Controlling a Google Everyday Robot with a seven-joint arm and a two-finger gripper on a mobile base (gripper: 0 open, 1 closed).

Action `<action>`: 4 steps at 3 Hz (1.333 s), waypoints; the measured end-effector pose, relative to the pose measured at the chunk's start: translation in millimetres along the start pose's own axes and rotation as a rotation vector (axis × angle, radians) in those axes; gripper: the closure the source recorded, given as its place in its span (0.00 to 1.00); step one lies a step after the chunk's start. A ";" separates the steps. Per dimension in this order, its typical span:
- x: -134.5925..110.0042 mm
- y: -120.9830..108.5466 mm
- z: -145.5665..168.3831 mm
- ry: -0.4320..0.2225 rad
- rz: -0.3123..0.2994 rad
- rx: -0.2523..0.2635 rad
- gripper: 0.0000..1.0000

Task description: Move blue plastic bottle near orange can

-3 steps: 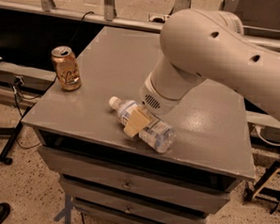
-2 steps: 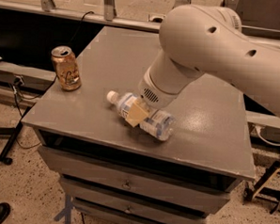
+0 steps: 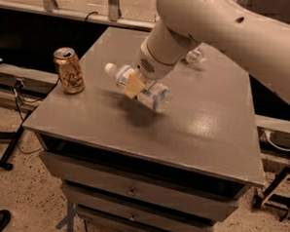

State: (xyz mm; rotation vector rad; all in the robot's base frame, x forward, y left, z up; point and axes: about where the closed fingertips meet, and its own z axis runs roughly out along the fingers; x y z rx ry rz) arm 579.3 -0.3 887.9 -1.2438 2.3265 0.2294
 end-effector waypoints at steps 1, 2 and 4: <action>-34.6 -3.8 17.4 -0.028 -0.006 -0.010 1.00; -57.0 -1.7 44.0 -0.037 -0.008 -0.027 1.00; -77.2 3.1 83.7 -0.044 -0.001 -0.070 0.83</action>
Offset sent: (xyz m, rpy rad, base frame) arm 0.0674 0.0913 -0.0274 0.0591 0.0069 0.0340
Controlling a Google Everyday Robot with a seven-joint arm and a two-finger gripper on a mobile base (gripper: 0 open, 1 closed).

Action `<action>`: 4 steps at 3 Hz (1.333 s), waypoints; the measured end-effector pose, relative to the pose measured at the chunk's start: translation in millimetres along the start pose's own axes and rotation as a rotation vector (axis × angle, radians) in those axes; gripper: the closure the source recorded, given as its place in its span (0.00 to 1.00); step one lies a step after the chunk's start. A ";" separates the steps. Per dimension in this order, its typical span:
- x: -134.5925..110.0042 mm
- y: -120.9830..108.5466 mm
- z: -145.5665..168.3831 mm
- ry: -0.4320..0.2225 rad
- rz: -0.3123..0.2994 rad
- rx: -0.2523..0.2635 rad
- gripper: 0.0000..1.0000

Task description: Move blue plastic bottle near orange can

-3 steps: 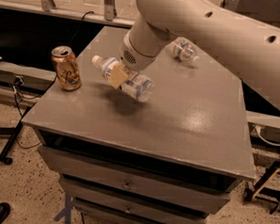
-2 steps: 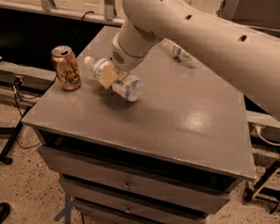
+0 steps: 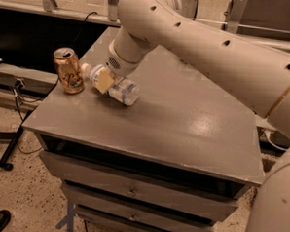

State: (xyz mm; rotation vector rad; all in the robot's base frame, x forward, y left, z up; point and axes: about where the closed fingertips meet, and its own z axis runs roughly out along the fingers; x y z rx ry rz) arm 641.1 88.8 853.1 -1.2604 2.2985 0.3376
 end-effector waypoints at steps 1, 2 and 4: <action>-7.5 0.8 8.5 -0.008 -0.002 -0.011 0.59; -14.4 4.0 12.5 -0.019 -0.007 -0.027 0.35; -4.5 -1.3 26.8 -0.005 -0.033 -0.031 0.00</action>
Offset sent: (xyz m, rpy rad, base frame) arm 0.0098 0.0258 0.0012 0.0467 0.0049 0.0308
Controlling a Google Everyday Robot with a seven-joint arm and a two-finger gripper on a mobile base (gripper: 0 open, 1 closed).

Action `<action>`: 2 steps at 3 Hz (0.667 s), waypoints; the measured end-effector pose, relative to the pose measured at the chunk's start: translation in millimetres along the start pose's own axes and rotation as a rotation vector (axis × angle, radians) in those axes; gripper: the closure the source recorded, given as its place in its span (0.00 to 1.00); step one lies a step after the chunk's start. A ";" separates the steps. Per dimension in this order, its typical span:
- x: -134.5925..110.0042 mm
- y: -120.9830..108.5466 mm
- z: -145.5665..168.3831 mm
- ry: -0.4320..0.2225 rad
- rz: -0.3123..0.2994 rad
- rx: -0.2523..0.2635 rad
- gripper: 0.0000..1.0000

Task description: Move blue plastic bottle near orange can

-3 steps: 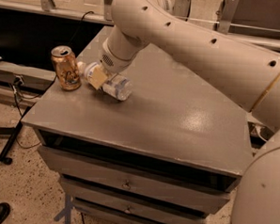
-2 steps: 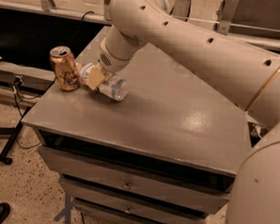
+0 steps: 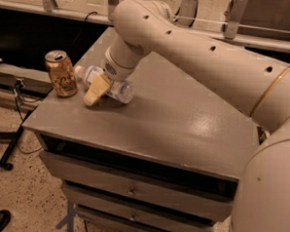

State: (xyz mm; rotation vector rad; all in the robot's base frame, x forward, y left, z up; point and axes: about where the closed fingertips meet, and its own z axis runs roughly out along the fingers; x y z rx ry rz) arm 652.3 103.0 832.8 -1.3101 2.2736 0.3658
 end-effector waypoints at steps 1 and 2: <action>-0.1 0.0 -0.2 0.000 0.000 0.000 0.00; 0.7 -9.4 1.8 -0.002 0.000 -0.001 0.00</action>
Offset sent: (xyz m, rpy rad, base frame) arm 0.2423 -0.1289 -0.6802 0.0541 -0.0120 0.0007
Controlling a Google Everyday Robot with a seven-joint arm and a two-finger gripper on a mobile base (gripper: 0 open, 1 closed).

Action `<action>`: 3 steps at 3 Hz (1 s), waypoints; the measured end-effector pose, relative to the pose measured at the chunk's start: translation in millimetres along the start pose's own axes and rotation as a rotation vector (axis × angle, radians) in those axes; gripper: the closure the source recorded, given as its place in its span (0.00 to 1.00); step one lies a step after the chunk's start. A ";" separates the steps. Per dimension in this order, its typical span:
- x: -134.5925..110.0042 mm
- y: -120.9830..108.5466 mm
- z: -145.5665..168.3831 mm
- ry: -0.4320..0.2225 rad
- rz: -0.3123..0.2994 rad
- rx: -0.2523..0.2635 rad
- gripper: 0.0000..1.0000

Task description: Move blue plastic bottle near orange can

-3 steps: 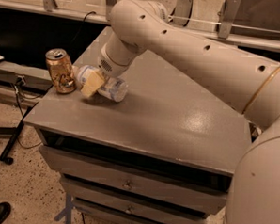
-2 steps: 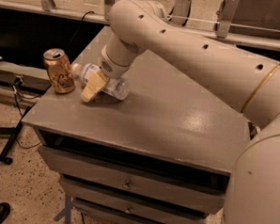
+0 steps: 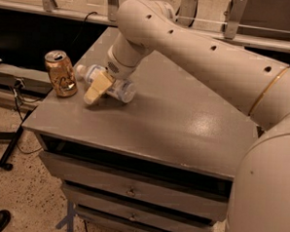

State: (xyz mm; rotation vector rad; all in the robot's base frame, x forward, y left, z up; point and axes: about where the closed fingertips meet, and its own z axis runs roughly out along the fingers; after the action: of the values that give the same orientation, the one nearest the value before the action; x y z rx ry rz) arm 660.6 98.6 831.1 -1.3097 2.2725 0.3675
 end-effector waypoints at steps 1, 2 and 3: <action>-0.2 0.0 -0.3 0.000 0.000 0.000 0.00; -9.3 -1.8 -21.3 -0.016 -0.026 0.028 0.00; -20.8 0.0 -58.2 -0.025 -0.065 0.074 0.00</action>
Offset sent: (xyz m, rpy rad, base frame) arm 0.0000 -0.0115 0.0571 -0.0095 -0.1000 0.0111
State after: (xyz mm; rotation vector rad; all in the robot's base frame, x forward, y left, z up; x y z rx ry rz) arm 653.2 87.2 891.4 -1.3301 2.1958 0.2734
